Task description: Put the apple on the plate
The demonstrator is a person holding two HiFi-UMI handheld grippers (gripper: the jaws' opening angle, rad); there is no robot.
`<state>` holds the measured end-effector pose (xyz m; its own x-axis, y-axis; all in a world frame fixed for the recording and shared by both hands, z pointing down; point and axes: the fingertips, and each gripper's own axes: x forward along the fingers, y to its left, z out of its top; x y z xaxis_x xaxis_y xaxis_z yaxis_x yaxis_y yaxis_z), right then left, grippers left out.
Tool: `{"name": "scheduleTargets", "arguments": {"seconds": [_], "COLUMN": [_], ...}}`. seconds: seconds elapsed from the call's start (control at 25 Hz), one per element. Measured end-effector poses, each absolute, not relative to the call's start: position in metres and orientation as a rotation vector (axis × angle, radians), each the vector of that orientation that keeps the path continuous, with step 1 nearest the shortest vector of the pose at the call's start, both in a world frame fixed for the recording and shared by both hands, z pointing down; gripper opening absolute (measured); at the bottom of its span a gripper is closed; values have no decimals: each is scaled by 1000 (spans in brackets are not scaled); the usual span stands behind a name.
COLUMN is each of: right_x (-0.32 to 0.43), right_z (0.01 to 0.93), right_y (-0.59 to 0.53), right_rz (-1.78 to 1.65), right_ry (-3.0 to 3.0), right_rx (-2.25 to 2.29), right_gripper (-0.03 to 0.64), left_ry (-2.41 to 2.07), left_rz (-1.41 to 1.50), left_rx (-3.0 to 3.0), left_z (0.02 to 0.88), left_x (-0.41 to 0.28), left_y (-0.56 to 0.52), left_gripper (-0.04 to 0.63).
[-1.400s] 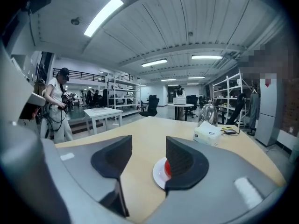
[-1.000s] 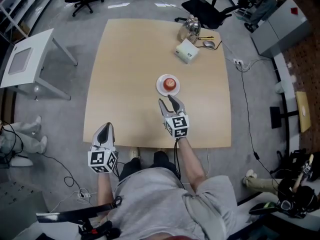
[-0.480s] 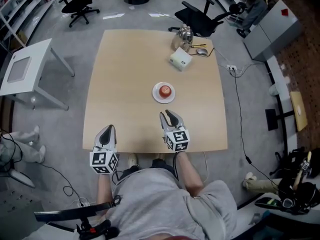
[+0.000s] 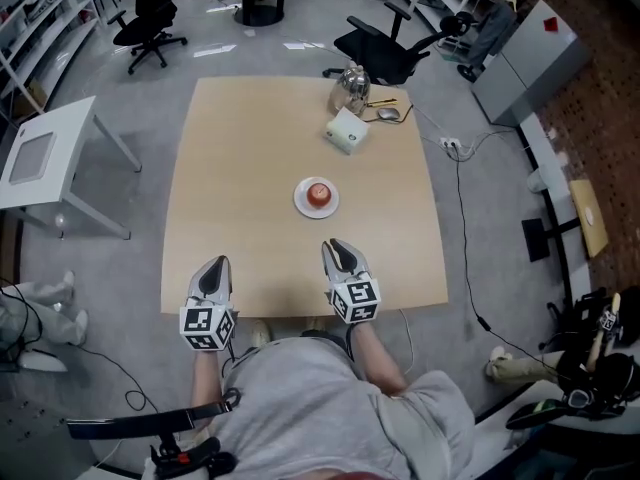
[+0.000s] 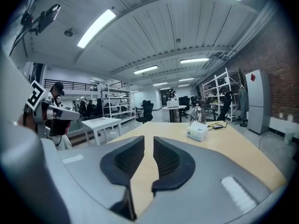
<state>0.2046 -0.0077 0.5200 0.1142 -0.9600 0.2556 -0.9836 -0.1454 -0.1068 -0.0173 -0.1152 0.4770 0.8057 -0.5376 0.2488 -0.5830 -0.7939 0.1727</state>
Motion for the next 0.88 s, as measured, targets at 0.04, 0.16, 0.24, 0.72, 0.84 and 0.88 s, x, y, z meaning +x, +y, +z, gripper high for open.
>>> {"name": "scheduleTargets", "arguments": {"seconds": [0.04, 0.16, 0.24, 0.72, 0.84, 0.88], "right_x": [206, 209, 210, 217, 216, 217], "right_z": [519, 513, 510, 511, 512, 512], "right_y": [-4, 8, 17, 51, 51, 51], "right_rz": [399, 369, 358, 382, 389, 390], "right_ry": [-1985, -1954, -1933, -1854, -1848, -1849], "right_rx": [2287, 2313, 2330, 2410, 2416, 2418], "right_gripper": [63, 40, 20, 6, 6, 6], "left_ry": [-861, -839, -829, -743, -734, -734], "left_rz": [275, 279, 288, 310, 317, 319], "left_rx": [2756, 2766, 2767, 2794, 2793, 2792], "left_z": [477, 475, 476, 480, 483, 484], "left_x": [-16, -11, -10, 8, 8, 9], "left_y": [-115, -114, -113, -105, -105, -105], "left_gripper": [20, 20, 20, 20, 20, 20]}}
